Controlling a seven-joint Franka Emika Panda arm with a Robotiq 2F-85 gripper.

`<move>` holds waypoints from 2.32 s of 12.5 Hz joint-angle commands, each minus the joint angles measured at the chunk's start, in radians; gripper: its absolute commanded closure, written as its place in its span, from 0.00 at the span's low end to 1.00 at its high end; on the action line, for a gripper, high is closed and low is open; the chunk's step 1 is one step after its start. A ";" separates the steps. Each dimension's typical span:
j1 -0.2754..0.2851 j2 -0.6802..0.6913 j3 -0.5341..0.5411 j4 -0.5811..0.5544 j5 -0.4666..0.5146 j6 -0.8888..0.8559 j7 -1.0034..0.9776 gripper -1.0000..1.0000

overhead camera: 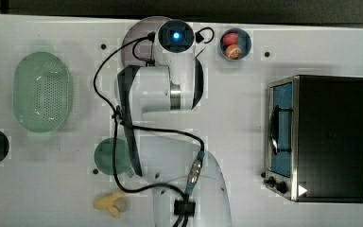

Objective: Pick ketchup from plate and place it on table.

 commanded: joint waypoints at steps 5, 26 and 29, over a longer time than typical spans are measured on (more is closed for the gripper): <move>0.006 0.138 0.002 0.059 -0.038 0.134 -0.049 0.00; -0.023 -0.020 0.000 0.201 0.003 -0.137 0.014 0.37; -0.061 -0.115 0.000 0.198 0.072 -0.272 0.069 0.37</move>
